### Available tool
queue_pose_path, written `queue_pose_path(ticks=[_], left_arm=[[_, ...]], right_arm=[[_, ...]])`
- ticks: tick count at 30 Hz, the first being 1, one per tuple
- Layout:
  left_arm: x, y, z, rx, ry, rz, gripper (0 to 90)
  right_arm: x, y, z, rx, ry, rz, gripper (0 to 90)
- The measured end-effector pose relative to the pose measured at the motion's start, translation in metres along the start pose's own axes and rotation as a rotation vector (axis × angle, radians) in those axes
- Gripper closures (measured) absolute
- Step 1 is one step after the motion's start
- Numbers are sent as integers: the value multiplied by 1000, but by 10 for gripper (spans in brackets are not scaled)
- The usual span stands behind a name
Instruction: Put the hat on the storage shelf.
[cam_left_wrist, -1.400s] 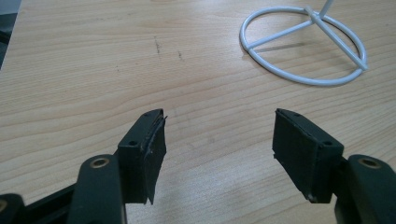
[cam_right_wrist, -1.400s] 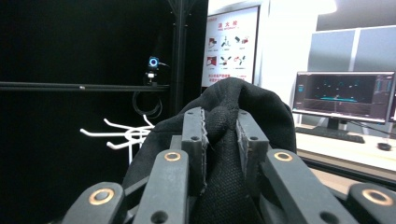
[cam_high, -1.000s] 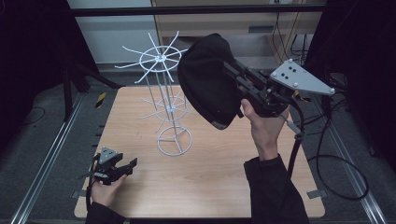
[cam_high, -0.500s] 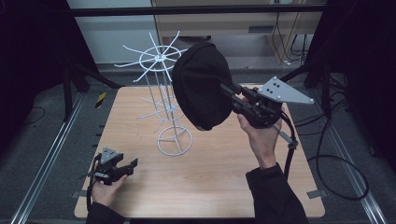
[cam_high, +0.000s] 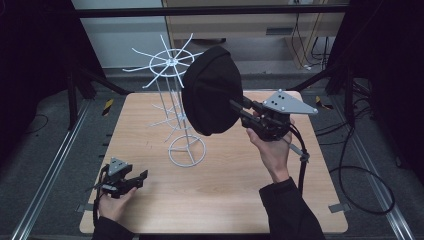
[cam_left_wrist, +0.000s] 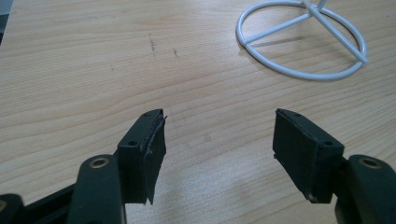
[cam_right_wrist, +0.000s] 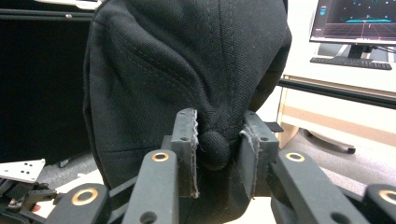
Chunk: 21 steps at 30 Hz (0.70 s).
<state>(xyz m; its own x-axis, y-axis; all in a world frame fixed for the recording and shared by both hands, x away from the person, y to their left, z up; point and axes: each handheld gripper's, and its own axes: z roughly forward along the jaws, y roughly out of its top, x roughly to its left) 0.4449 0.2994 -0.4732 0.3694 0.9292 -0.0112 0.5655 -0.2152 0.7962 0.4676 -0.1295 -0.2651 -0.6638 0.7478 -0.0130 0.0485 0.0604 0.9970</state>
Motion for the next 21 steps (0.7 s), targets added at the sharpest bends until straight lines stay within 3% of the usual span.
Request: queue_pose_path(ticks=[12, 21], left_arm=[[0, 0, 0, 4, 2, 10, 336], [0, 0, 0, 5, 4, 7, 333]], right_arm=[[3, 3, 1, 8, -14, -27, 559], [3, 3, -15, -11, -49, -57, 395]])
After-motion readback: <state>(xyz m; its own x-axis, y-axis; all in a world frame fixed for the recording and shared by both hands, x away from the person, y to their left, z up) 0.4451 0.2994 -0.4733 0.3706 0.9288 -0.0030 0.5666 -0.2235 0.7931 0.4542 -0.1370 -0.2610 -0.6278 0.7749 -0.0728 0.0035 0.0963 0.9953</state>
